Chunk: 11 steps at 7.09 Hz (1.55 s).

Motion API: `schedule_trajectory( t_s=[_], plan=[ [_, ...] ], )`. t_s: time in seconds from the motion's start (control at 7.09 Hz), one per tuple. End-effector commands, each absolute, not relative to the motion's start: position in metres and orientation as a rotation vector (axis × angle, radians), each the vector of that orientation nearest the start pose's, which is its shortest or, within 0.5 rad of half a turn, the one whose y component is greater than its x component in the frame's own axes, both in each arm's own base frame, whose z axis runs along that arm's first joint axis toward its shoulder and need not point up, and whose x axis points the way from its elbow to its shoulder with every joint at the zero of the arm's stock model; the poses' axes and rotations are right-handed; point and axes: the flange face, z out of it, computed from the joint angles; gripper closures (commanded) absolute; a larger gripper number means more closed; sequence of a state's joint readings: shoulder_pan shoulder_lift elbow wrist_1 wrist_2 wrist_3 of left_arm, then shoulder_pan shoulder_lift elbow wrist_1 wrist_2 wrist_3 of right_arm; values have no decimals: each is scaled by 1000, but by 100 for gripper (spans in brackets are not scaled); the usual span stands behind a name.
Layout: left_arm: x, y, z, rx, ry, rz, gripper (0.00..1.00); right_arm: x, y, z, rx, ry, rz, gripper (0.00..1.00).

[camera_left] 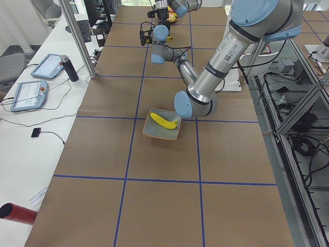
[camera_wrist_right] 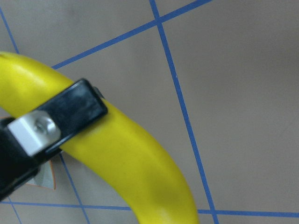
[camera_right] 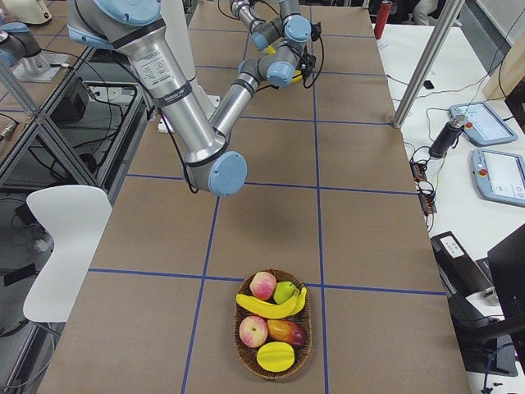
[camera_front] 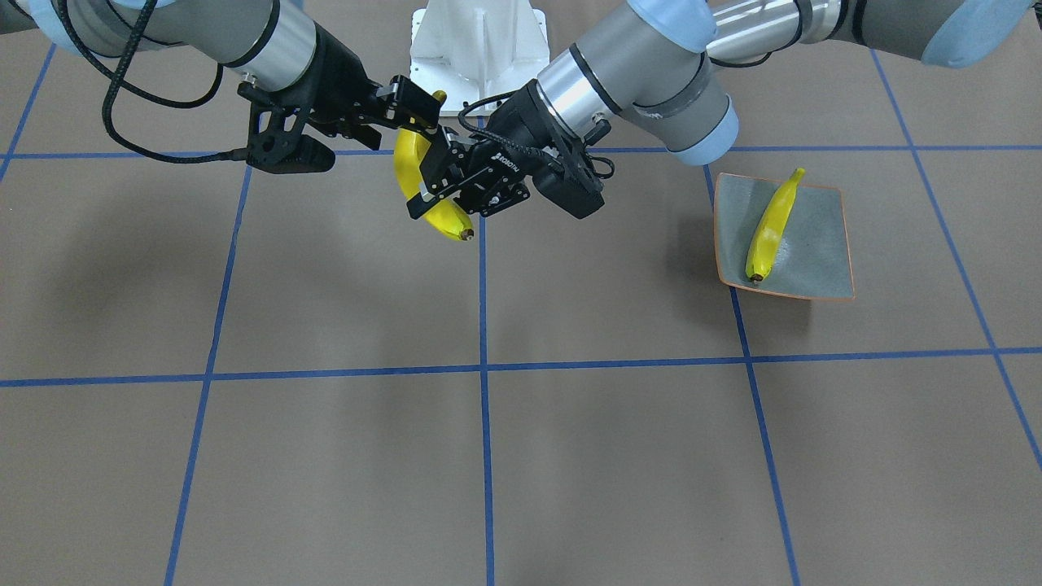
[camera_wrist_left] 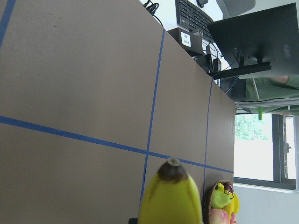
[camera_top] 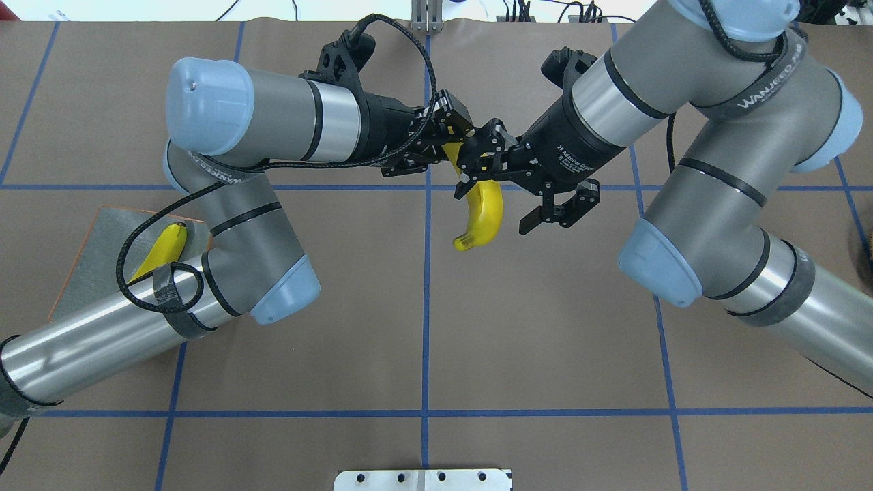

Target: Transfer all bananas from basket to plate

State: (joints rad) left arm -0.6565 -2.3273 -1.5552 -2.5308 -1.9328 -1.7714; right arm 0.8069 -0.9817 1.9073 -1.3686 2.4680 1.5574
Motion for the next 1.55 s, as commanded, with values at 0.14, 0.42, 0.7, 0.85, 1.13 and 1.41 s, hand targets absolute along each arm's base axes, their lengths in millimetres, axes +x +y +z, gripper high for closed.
schedule_trajectory(
  t_s=[0.14,0.42,0.7,0.85,1.13,1.41],
  plan=[
    [472,-491,132,100,1630,-358,100,-294,-463,138,-235,-1305,226,0],
    [457,-476,209,81,1536,-336,100,-250,-486,158,-157,-1303,292,0],
    [417,-484,228,155,1369,-205,100,-219,-500,201,-73,-1265,269,0],
    [403,-468,225,169,1254,-137,100,-216,-504,220,-58,-1243,250,0],
    [385,-448,214,209,1068,31,100,-213,-510,252,-3,-1194,212,0],
    [365,-436,255,246,987,142,100,-215,-517,262,-4,-1173,232,0]
  ],
)
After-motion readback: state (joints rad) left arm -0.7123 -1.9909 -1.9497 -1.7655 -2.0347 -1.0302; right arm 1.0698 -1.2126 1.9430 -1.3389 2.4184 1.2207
